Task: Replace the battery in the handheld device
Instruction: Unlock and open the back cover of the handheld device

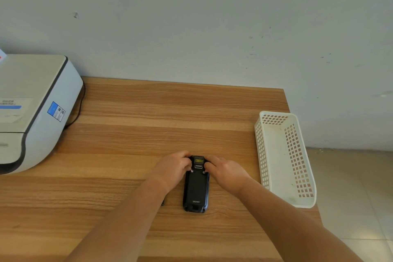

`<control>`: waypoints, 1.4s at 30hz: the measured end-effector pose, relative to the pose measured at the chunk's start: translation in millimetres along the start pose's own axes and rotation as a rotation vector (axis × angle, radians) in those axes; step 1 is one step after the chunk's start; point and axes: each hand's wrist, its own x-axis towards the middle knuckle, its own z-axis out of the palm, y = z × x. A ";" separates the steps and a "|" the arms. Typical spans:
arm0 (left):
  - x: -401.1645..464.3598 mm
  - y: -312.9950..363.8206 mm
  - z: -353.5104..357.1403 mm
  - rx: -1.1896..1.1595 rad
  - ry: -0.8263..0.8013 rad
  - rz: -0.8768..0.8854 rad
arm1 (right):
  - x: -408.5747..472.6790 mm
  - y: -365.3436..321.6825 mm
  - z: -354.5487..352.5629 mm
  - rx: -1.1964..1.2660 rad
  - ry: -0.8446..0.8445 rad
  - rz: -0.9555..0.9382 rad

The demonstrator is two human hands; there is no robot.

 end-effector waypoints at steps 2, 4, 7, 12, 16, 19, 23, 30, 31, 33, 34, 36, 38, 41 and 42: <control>0.8 0.0 0.2 0.002 0.004 0.002 | -0.2 -0.8 -1.2 -0.004 0.014 -0.007; 2.3 0.8 1.6 0.000 0.016 0.001 | 0.3 -1.8 -2.3 -0.013 0.036 -0.009; 5.1 1.6 1.9 0.000 0.031 -0.013 | 1.0 -2.5 0.5 -0.022 0.074 -0.009; 6.1 0.4 3.5 -0.028 0.029 -0.030 | -2.0 -1.5 6.3 -0.003 0.090 0.015; 1.9 -1.2 2.4 -0.067 0.040 -0.047 | -1.4 0.0 8.4 0.056 0.122 0.076; -1.3 -4.1 0.4 -0.042 0.030 -0.026 | -0.6 -3.0 10.3 0.071 0.139 0.099; -1.4 -2.0 -0.6 -0.018 0.027 -0.017 | 0.3 -5.0 14.6 0.074 0.147 0.121; -1.4 2.7 1.8 0.010 0.036 -0.022 | 0.9 -4.0 17.4 0.070 0.196 0.104; -0.5 2.6 2.2 0.007 0.031 -0.027 | 1.1 -4.1 17.3 0.071 0.201 0.107; 1.6 1.7 1.8 -0.003 0.024 -0.037 | 1.0 -3.4 16.8 0.073 0.200 0.108; 2.1 1.6 1.4 -0.009 0.024 -0.043 | 0.8 -3.5 16.7 0.073 0.195 0.110; 2.0 2.7 1.3 -0.028 0.030 -0.061 | 0.8 -2.8 15.7 0.082 0.171 0.116; 0.8 2.7 2.4 -0.061 0.035 -0.088 | 1.5 -2.4 12.8 0.083 0.147 0.111; -2.0 -0.9 5.1 -0.126 0.018 -0.127 | 1.8 -2.8 8.2 0.054 0.137 0.091; -3.2 -1.6 5.8 -0.137 0.012 -0.130 | 1.8 -3.5 8.1 0.051 0.129 0.096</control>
